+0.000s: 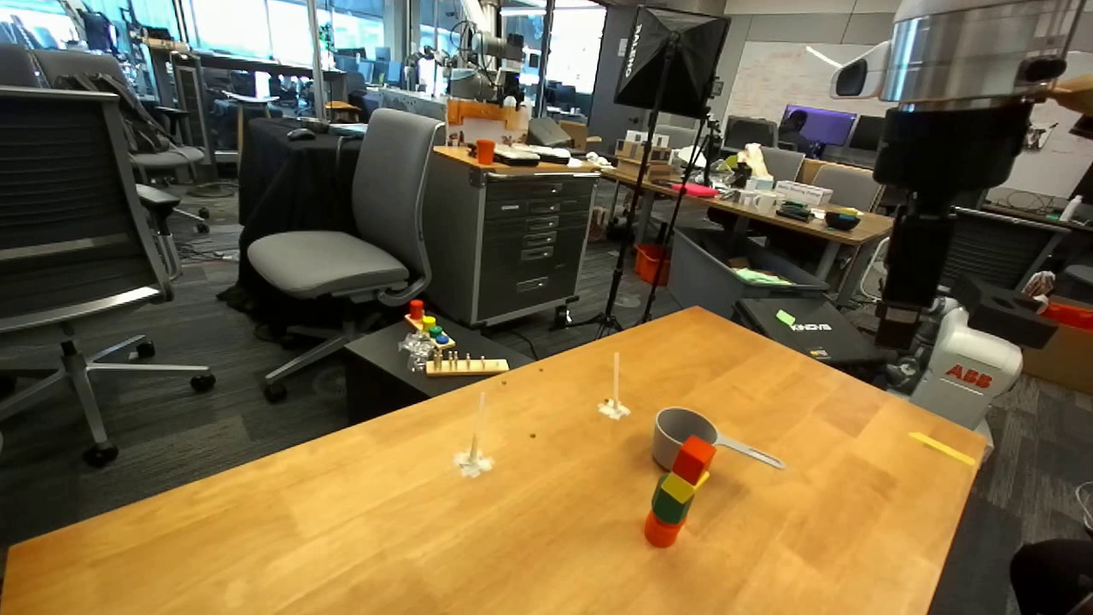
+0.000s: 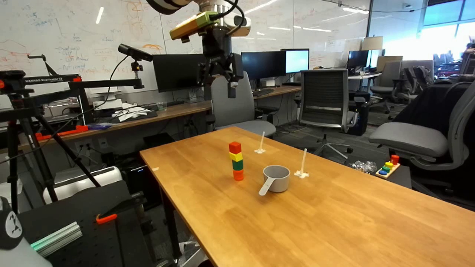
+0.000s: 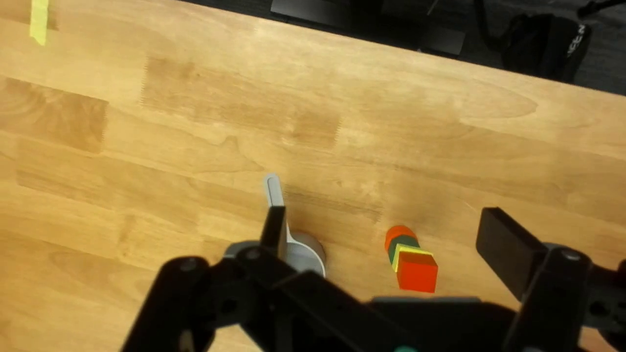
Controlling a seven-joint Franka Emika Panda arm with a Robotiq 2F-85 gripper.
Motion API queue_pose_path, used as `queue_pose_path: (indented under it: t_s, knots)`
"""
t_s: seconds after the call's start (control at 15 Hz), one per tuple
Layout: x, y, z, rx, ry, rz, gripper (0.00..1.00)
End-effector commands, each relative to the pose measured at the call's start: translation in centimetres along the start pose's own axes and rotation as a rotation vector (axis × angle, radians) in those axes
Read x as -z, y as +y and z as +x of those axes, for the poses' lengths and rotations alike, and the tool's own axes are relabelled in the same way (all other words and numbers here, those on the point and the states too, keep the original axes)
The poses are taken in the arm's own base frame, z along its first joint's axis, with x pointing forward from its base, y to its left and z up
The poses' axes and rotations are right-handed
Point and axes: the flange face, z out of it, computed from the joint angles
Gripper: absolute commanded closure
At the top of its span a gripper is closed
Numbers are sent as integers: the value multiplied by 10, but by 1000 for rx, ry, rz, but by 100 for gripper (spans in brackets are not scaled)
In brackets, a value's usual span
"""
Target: Put the blocks in the gray pot except the last bottom block
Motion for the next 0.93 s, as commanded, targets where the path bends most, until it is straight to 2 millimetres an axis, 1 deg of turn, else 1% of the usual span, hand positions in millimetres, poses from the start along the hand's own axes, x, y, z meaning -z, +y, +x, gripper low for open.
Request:
queue_pose_path:
  t_s: [0.0,0.27,0.47,0.67,0.73,0.87]
  knots:
    - [3,-4,13,-97,37,13,0]
    - [-11,-8,22,-117,45,-1,0]
    - [-27,-12,38,-120,37,6,0]
    - [-40,-25,55,-119,1,19,0]
    - [-39,-14,37,-108,5,27,0]
    - [-46,-21,46,-107,-6,31,0]
